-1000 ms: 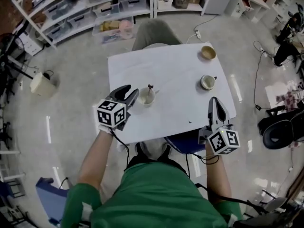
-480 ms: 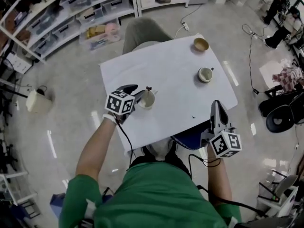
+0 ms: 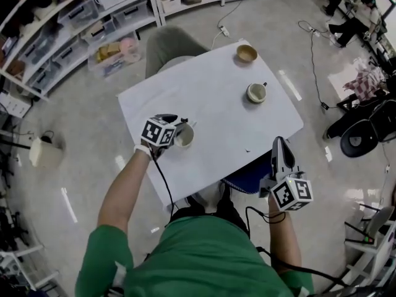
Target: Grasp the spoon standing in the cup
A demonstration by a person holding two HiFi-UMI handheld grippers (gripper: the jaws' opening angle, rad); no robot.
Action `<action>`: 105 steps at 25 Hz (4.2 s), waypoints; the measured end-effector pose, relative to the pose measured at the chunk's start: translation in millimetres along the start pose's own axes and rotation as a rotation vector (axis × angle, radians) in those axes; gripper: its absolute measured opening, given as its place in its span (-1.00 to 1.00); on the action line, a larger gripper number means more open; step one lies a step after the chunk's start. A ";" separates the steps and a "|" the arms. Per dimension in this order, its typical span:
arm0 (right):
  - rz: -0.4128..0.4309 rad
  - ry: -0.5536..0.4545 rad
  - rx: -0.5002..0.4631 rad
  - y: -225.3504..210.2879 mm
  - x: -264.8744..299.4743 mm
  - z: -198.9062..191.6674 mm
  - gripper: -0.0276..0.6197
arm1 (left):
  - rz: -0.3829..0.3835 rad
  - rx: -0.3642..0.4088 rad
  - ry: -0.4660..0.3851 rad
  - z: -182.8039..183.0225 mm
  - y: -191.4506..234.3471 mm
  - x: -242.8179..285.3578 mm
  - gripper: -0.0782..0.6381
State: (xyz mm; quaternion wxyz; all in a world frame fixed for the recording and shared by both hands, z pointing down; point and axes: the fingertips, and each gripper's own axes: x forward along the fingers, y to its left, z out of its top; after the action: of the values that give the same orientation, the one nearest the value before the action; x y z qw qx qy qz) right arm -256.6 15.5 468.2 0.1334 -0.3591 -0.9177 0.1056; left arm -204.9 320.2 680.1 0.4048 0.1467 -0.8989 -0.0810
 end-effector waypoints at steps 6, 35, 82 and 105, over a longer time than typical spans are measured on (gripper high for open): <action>-0.026 -0.004 0.016 -15.9 -10.1 -2.1 -0.84 | -0.018 0.014 0.031 0.3 -4.2 19.9 -0.22; 0.114 0.081 0.043 -6.8 14.8 -14.3 -0.84 | 0.018 -0.041 0.002 -0.8 -29.9 -3.3 -0.51; 0.482 0.047 -0.159 134.3 25.3 49.3 -0.84 | 0.184 -0.227 -0.711 69.6 -118.3 -252.5 -0.62; 0.511 -0.144 -0.285 143.3 -9.2 85.9 -0.84 | 0.107 -0.358 -1.125 67.1 -161.7 -344.2 -0.62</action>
State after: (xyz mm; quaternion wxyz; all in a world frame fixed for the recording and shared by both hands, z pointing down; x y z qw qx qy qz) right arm -187.3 103.9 344.3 -0.0148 -0.5852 -0.8101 0.0311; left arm -6.6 282.7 350.8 -0.1119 -0.0350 -0.9540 -0.2760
